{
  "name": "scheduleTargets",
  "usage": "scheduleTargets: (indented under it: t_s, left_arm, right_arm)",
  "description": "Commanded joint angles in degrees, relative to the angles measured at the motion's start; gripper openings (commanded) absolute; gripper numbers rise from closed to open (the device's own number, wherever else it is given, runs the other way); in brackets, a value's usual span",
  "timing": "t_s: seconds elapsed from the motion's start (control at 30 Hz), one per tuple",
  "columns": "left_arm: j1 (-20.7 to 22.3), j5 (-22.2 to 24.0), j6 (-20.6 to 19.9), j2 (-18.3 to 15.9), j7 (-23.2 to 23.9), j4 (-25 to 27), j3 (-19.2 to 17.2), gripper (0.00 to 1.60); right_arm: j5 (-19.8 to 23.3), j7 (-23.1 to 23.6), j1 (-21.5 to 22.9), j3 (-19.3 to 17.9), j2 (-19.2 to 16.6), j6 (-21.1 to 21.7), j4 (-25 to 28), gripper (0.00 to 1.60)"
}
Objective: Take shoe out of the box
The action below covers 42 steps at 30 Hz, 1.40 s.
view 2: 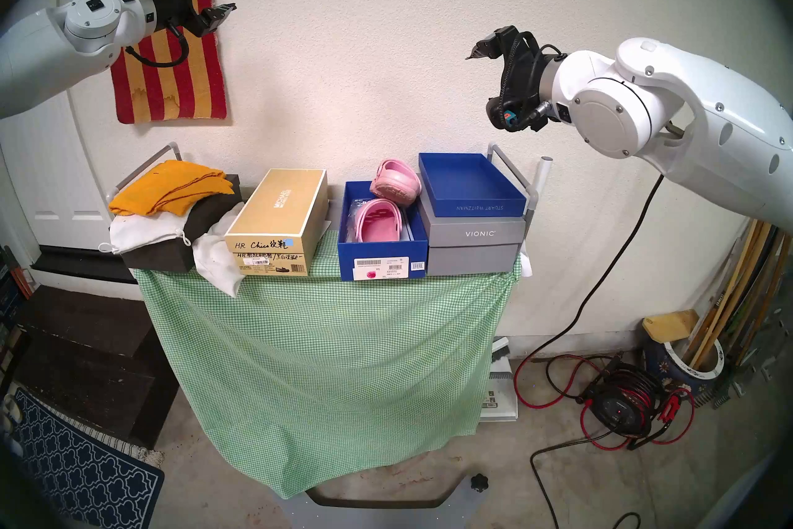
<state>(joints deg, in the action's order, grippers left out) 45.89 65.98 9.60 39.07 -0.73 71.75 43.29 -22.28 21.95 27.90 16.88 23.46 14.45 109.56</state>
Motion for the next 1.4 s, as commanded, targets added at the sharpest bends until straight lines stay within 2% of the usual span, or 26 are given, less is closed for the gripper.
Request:
scheduleTargets:
  t_s: [0.0,0.07,0.2,0.33,0.37,0.43,0.5,0.6,0.63,0.83,0.97,1.0,1.1,1.23,1.37]
  left_arm:
    - [0.0,-0.1,0.0,0.1,0.0,0.0,0.0,1.6]
    - [0.0,-0.1,0.0,0.1,0.0,0.0,0.0,1.6]
    - [0.0,-0.1,0.0,0.1,0.0,0.0,0.0,1.6]
    - [0.0,0.0,0.0,0.1,0.0,0.0,0.0,1.6]
    - [0.0,0.0,0.0,0.1,0.0,0.0,0.0,1.6]
    - [0.0,0.0,0.0,0.1,0.0,0.0,0.0,1.6]
    - [0.0,0.0,0.0,0.1,0.0,0.0,0.0,1.6]
    - [0.0,0.0,0.0,0.1,0.0,0.0,0.0,1.6]
    - [0.0,0.0,0.0,0.1,0.0,0.0,0.0,1.6]
    - [0.0,0.0,0.0,0.1,0.0,0.0,0.0,1.6]
    - [0.0,0.0,0.0,0.1,0.0,0.0,0.0,1.6]
    - [0.0,0.0,0.0,0.1,0.0,0.0,0.0,1.6]
    - [0.0,0.0,0.0,0.1,0.0,0.0,0.0,1.6]
    - [0.0,0.0,0.0,0.1,0.0,0.0,0.0,1.6]
    - [0.0,0.0,0.0,0.1,0.0,0.0,0.0,1.6]
  right_arm:
    - [0.5,-1.0,-1.4,0.0,6.5,-0.2,-2.7,1.6]
    - [0.7,-1.1,-1.5,-0.4,6.9,0.7,-2.6,1.6]
    - [4.9,-1.9,-2.7,-2.5,9.3,4.6,-3.5,1.6]
    - [7.4,-1.9,-4.1,-4.1,11.9,8.5,-4.1,1.6]
    - [10.9,-4.2,-5.0,-5.3,12.5,9.7,-4.8,1.6]
    - [13.2,-5.2,-6.0,-6.8,12.6,11.5,-5.5,1.6]
    - [18.0,-8.5,-8.9,-8.9,13.7,14.5,-6.3,1.6]
    - [21.2,-11.1,-11.4,-9.7,15.9,15.4,-8.4,1.6]
    - [21.2,-11.1,-11.4,-9.7,15.9,15.4,-8.4,1.6]
    - [27.5,-15.3,-15.2,-11.6,19.3,13.8,-13.4,1.6]
    - [29.3,-16.7,-17.5,-11.0,22.1,9.7,-18.5,1.6]
    - [29.3,-16.7,-17.5,-11.0,22.1,9.7,-18.5,1.6]
    - [28.7,-14.2,-17.3,-9.4,25.1,7.2,-21.9,1.6]
    - [30.2,-14.3,-18.8,-9.6,27.5,5.0,-25.9,1.6]
    - [31.6,-11.9,-18.5,-10.0,29.9,1.9,-29.7,1.6]
